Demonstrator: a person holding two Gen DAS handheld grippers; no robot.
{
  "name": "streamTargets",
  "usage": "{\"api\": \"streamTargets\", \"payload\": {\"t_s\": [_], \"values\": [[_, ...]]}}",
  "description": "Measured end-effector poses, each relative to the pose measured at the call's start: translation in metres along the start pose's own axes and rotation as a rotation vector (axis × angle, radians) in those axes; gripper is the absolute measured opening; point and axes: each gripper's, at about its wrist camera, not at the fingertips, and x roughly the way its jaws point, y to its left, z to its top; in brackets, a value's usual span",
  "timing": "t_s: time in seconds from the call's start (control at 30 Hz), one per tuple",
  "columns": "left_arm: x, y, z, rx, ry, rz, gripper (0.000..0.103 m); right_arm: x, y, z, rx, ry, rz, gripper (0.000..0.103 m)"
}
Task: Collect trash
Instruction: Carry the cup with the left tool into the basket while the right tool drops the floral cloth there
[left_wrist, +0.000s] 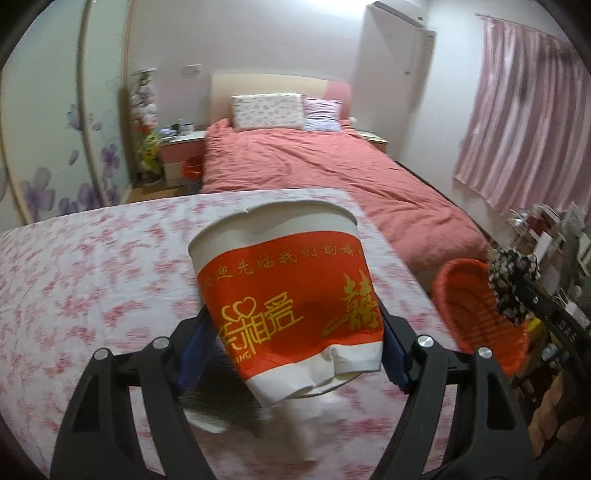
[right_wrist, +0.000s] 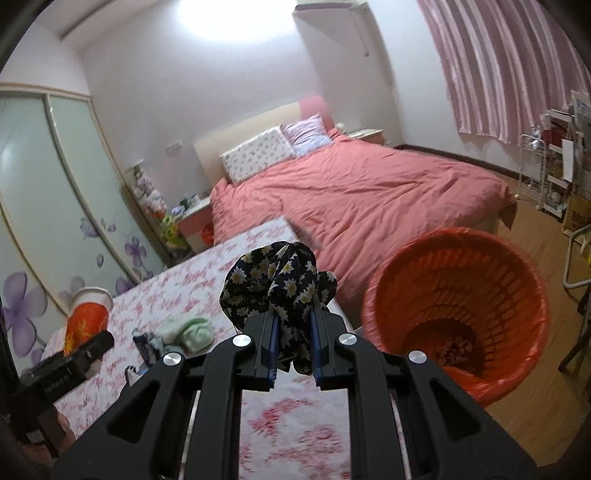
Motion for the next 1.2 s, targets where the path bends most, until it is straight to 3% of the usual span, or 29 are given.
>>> {"api": "streamTargets", "payload": {"t_s": [0.67,0.87,0.97,1.07,1.2], "values": [[0.065,-0.193,-0.007,0.209,0.088,-0.279,0.075,0.002,-0.112,0.018,0.197,-0.077,-0.142,0.014],[0.106,-0.235,-0.015,0.253,0.170,-0.295,0.080,0.027,-0.146,0.023,0.264,-0.008,-0.147,0.029],[0.122,-0.237,-0.022,0.269,0.196,-0.269,0.082,0.034,-0.154,0.020,0.271,0.020,-0.160,0.030],[0.128,-0.228,-0.025,0.258,0.210,-0.244,0.082,0.034,-0.160,0.013,0.278,0.030,-0.173,0.043],[0.124,-0.213,-0.019,0.243,0.193,-0.215,0.083,0.028,-0.161,0.011,0.286,0.030,-0.181,0.043]]}}
